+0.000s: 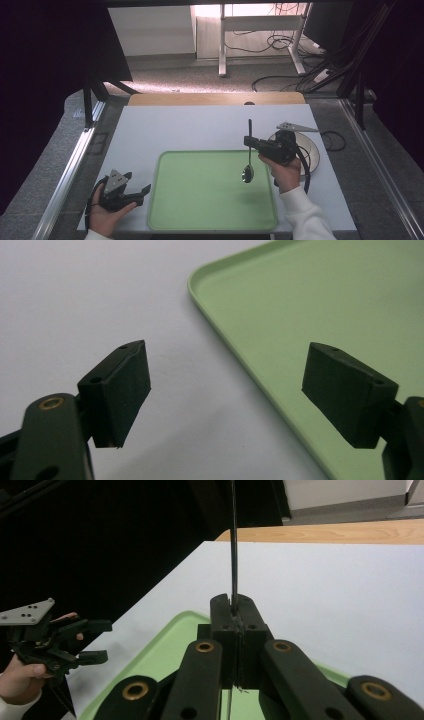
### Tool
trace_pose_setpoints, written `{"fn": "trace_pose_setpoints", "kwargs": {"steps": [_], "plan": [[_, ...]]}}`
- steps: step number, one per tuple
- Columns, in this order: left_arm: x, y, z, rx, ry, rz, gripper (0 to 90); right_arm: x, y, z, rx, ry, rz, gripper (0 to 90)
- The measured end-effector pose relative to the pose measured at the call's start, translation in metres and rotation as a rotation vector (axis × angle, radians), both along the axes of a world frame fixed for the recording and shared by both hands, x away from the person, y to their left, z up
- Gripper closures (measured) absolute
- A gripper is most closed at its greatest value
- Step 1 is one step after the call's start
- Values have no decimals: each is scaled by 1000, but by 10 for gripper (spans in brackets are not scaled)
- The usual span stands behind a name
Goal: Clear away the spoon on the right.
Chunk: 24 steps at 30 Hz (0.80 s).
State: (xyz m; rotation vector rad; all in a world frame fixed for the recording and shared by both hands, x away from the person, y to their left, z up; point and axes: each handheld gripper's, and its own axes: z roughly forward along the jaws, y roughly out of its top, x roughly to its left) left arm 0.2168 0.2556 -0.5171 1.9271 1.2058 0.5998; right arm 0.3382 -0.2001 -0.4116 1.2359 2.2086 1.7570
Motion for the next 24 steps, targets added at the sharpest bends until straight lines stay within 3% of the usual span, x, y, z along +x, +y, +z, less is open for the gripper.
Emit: {"fn": "trace_pose_setpoints", "kwargs": {"steps": [9,24], "plan": [[-1,-1,1,3,-6,-2,190,-7,9,-2,-11,-10,19,891],[-1,-1,0,7,-3,0,189,-20,30,-24,-55,43,59,891]]}}
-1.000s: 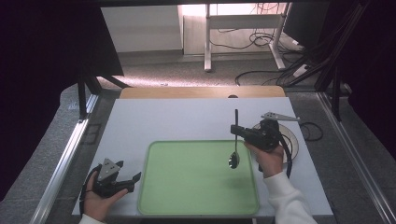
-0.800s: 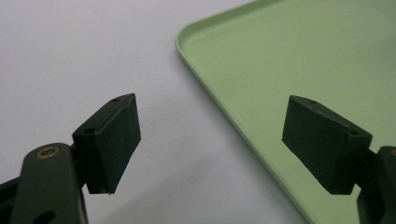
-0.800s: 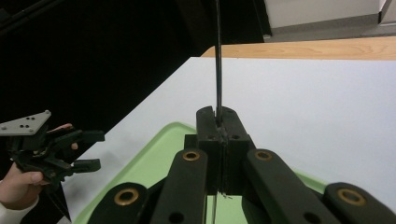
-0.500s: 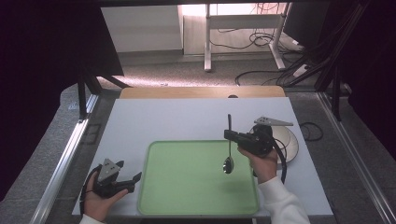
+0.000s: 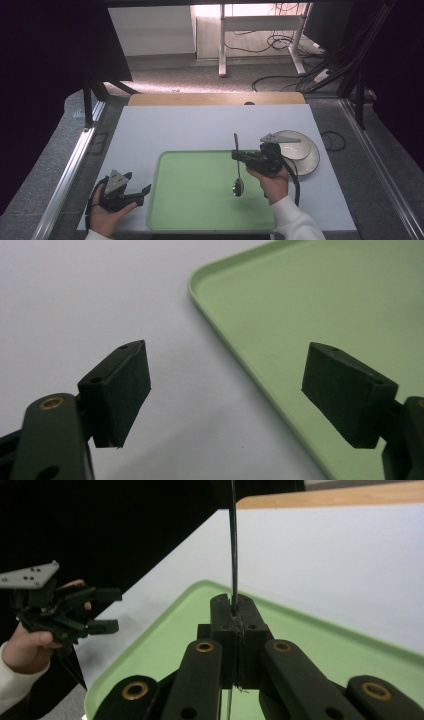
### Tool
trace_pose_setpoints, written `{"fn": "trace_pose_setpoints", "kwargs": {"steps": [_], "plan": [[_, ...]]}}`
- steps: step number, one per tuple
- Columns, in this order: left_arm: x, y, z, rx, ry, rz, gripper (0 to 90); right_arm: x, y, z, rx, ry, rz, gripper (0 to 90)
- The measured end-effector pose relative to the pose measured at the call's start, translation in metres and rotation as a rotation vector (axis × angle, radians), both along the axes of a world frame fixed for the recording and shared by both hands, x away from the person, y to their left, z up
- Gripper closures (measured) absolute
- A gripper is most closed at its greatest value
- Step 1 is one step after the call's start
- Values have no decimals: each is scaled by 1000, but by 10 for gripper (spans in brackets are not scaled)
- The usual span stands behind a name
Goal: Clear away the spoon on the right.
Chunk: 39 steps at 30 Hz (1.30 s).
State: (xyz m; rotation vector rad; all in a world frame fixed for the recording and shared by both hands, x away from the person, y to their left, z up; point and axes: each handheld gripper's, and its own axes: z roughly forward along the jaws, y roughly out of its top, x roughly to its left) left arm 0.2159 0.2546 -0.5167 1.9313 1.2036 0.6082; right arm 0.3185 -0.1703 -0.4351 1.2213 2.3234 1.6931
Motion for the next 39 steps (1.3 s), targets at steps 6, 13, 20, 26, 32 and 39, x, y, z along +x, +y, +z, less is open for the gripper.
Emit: {"fn": "trace_pose_setpoints", "kwargs": {"steps": [6,13,20,26,32,39], "plan": [[0,0,-1,-3,3,1,190,-7,5,-10,-21,27,5,891],[0,-1,-1,-1,1,-4,190,-10,8,-31,-111,81,-33,889],[0,-2,-2,11,5,-7,189,-5,12,-51,-191,144,-98,881],[0,-3,-3,14,9,-13,189,-3,15,-60,-239,181,-127,862],[0,-4,-3,16,11,-15,189,-2,20,-70,-320,213,-162,830],[1,-5,-4,22,17,-23,189,-2,24,-77,-372,223,-179,825]]}}
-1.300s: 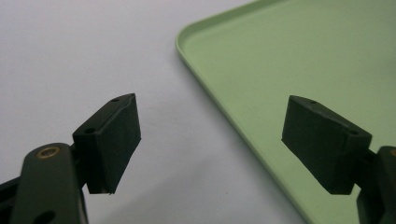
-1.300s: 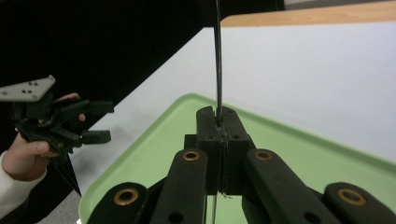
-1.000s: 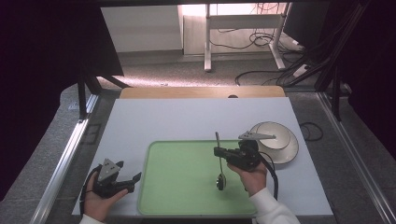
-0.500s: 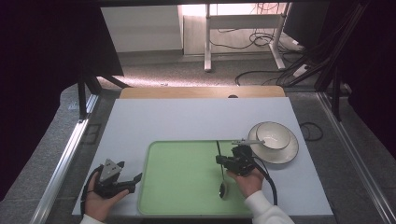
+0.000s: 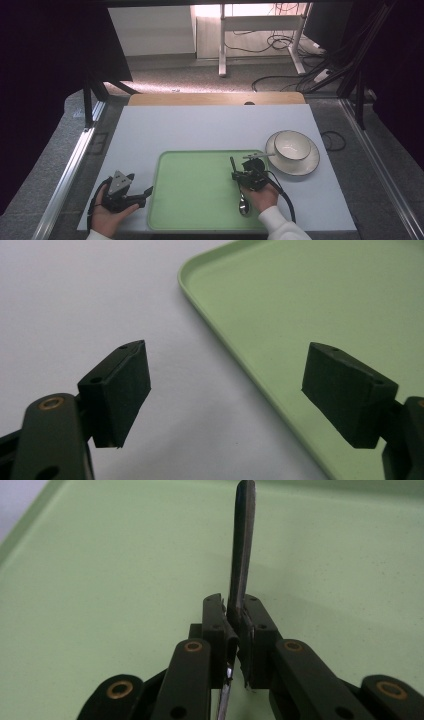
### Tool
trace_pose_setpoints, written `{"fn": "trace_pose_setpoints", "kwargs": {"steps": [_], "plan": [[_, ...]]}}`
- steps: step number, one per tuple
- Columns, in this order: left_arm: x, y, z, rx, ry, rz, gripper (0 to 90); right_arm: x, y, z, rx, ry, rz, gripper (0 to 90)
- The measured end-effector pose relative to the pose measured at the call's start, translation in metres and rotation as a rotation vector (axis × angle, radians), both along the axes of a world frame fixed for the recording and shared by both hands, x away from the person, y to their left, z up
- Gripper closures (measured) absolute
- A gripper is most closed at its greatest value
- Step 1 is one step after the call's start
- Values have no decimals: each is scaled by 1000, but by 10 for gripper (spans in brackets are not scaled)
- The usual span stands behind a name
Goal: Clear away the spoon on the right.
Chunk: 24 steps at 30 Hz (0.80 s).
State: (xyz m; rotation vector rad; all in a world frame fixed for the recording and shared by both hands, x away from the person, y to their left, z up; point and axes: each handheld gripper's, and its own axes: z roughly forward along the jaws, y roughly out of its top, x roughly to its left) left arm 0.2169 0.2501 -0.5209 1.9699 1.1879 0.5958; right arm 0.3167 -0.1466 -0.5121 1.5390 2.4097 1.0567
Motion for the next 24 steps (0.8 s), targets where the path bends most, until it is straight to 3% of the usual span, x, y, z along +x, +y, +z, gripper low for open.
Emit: {"fn": "trace_pose_setpoints", "kwargs": {"steps": [4,9,11,12,15,16,18,24], "plan": [[0,0,0,0,1,-2,189,0,1,-1,-29,-6,-2,805],[0,-1,-1,4,5,-7,189,1,1,-2,-70,-14,1,675],[0,-1,-1,4,6,-8,188,1,2,-1,-94,-23,-10,577],[1,-1,-1,5,8,-9,188,2,2,0,-117,-28,-11,471],[1,-1,-1,7,10,-11,187,3,4,3,-178,-37,4,384],[1,-1,-2,9,12,-12,187,3,4,3,-178,-37,4,384],[1,-2,-2,11,12,-14,187,2,4,5,-221,-68,11,321],[1,-1,-1,8,10,-11,187,2,-1,11,-187,-98,17,317]]}}
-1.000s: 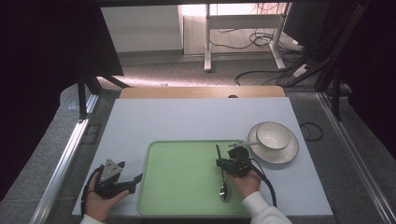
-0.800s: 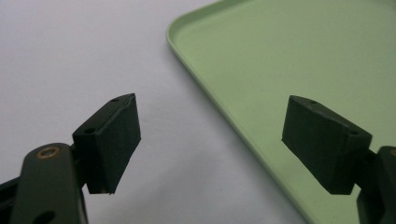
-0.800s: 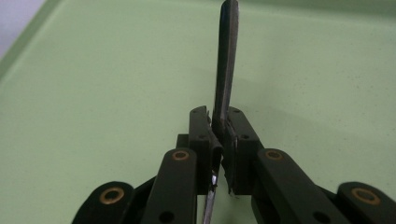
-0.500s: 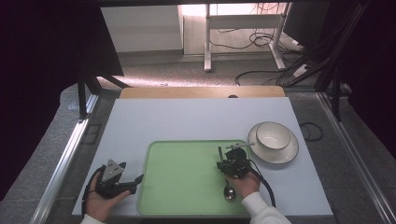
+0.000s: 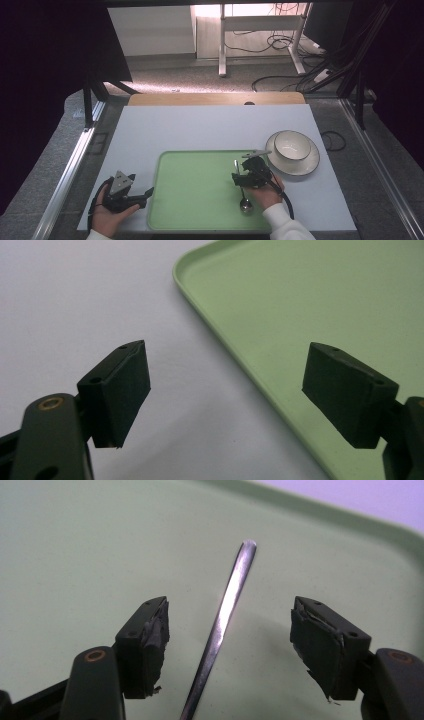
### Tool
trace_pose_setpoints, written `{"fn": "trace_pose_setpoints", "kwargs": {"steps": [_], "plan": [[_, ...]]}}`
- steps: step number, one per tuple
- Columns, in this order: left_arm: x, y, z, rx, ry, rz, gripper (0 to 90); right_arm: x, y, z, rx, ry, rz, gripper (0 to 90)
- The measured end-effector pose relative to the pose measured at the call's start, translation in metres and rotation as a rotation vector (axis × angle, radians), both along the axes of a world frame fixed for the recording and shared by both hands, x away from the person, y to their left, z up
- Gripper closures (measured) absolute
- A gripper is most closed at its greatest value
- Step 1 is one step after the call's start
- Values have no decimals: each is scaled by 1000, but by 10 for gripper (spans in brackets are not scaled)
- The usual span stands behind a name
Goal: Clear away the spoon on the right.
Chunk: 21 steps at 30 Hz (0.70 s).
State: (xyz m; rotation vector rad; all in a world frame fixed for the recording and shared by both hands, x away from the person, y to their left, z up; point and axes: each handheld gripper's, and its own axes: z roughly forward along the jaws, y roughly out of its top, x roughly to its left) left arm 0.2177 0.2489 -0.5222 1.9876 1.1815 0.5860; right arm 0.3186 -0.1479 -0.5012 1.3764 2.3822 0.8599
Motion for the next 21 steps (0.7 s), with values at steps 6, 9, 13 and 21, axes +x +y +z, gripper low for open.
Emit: {"fn": "trace_pose_setpoints", "kwargs": {"steps": [6,9,13,21], "plan": [[0,1,1,-3,-7,6,187,0,-7,8,61,-33,35,315],[-1,2,2,-6,-12,10,187,-1,-12,15,98,-53,72,316],[-1,2,3,-6,-20,16,187,-5,-22,25,145,-119,126,319],[-1,4,3,-11,-22,25,187,-20,-52,36,182,-201,154,322]]}}
